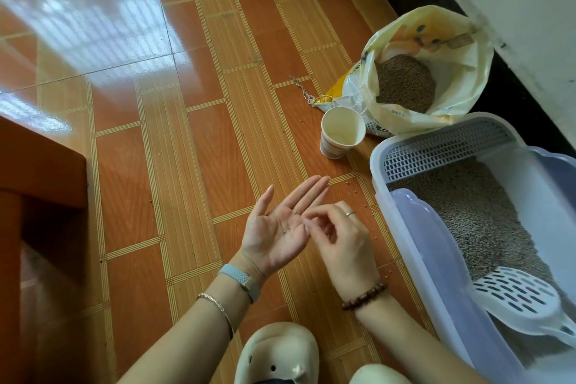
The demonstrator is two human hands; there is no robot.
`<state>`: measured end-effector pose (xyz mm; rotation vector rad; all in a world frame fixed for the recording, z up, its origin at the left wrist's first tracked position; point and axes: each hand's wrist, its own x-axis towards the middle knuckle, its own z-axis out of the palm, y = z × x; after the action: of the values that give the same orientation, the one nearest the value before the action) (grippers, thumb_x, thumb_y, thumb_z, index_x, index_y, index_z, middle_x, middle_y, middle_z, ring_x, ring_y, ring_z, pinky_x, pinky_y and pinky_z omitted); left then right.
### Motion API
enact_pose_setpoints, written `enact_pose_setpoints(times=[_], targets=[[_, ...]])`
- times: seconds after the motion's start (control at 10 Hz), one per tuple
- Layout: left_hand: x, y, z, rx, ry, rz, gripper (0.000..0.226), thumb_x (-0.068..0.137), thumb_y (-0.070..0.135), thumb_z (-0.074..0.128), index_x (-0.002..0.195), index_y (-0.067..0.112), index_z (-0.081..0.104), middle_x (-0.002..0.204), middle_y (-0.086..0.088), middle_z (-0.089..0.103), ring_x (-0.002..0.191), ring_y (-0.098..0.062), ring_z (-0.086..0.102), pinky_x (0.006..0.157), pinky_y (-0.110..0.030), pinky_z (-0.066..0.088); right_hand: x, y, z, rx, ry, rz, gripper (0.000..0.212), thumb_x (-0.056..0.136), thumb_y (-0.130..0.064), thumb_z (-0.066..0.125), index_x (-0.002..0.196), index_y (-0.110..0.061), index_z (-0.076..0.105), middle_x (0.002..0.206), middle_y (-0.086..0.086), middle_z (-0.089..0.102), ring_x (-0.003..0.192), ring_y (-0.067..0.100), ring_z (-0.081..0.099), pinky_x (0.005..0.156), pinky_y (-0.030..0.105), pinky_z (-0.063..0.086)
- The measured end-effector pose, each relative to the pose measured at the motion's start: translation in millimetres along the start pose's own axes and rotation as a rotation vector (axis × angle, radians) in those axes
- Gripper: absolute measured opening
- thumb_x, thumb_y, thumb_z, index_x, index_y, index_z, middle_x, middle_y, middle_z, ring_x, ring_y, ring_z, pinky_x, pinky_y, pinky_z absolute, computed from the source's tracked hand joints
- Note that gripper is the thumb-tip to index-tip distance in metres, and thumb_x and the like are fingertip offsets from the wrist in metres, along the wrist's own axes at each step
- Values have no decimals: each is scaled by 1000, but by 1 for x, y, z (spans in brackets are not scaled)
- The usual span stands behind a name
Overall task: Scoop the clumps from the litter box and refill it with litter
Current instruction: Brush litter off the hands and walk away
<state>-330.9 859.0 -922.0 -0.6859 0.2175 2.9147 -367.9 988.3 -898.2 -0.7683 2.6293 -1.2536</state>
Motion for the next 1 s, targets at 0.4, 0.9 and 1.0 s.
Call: enact_pose_setpoints(times=[0.4,0.9,1.0], targets=[[-17,45,-24,-8,80,213,67,102,48,25,149,-1,27,157,-16,25,146,-28,24,123,-39,8,18,56,6,-195,-147,247,15,83,-18,73,97,-18,66,91,-8,51,71,-3,47,64,7,41],[-18,42,-30,-7,111,214,67,102,48,26,148,-1,29,157,-16,27,146,-28,25,123,-39,9,27,62,22,-265,-107,171,7,82,-17,75,80,-15,68,83,-8,52,80,9,49,67,13,40],[-16,40,-29,-1,107,206,67,102,49,26,147,-1,30,156,-16,28,146,-28,25,123,-39,9,26,62,24,-268,-105,150,8,83,-17,73,81,-13,67,83,-8,50,84,10,50,74,23,48]])
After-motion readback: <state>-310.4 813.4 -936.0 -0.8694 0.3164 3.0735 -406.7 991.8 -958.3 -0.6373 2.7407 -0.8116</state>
